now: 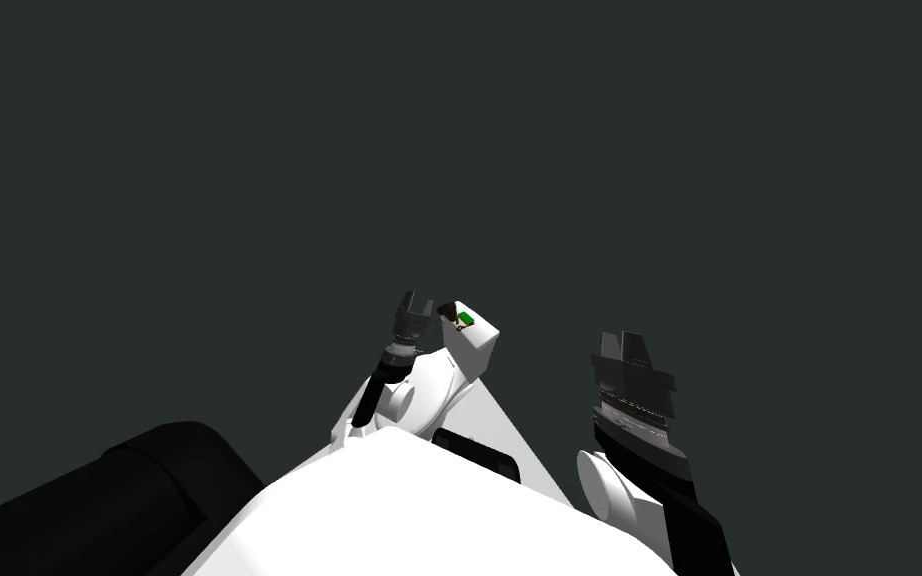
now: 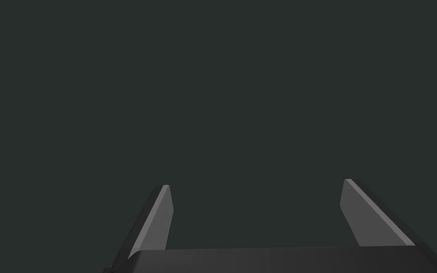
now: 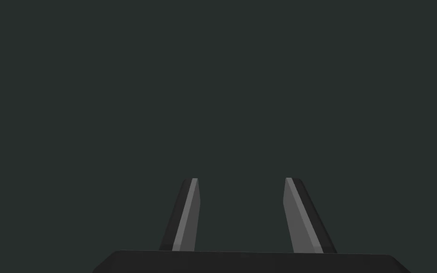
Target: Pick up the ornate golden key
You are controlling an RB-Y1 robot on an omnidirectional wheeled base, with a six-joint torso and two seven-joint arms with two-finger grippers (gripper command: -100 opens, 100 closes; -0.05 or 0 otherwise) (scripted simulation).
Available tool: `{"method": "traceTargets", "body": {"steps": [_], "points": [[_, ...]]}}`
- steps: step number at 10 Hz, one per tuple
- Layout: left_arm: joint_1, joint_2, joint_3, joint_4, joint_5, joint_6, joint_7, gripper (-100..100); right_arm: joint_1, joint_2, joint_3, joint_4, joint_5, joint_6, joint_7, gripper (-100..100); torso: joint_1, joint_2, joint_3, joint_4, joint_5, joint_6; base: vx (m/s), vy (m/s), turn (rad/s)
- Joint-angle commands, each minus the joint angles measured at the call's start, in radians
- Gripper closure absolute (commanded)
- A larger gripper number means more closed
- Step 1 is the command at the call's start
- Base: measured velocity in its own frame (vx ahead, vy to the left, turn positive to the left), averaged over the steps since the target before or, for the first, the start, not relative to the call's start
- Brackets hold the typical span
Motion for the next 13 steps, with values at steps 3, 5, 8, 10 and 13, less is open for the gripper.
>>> {"method": "traceTargets", "body": {"steps": [3,5,8,10,13], "points": [[-0.036,0.034,-0.025,-0.007,0.019,0.091,0.029,-100,0.000,0.000,0.000,0.000,0.000,0.000,0.000,0,0.000,0.000,0.000,0.000,0.000,0.000,0.025,0.007,0.065],[-0.055,0.049,-0.037,-0.009,0.030,0.138,0.045,-100,0.000,0.000,0.000,0.000,0.000,0.000,0.000,0,0.000,0.000,0.000,0.000,0.000,0.000,0.022,0.004,0.039],[-0.096,0.078,-0.060,-0.011,0.055,0.228,0.082,-100,0.000,0.000,0.000,0.000,0.000,0.000,0.000,0,0.000,0.000,0.000,0.000,0.000,0.000,0.024,0.004,0.037],[-0.117,0.094,-0.071,-0.011,0.071,0.275,0.103,-100,0.000,0.000,0.000,0.000,0.000,0.000,0.000,0,0.000,0.001,0.000,0.000,0.000,0.000,0.022,0.001,0.033],[-0.139,0.109,-0.082,-0.010,0.087,0.360,0.125,-100,0.000,0.000,0.000,0.000,0.000,0.000,0.000,0,-0.001,0.001,0.000,0.000,0.000,0.000,0.014,-0.004,0.023]]}}
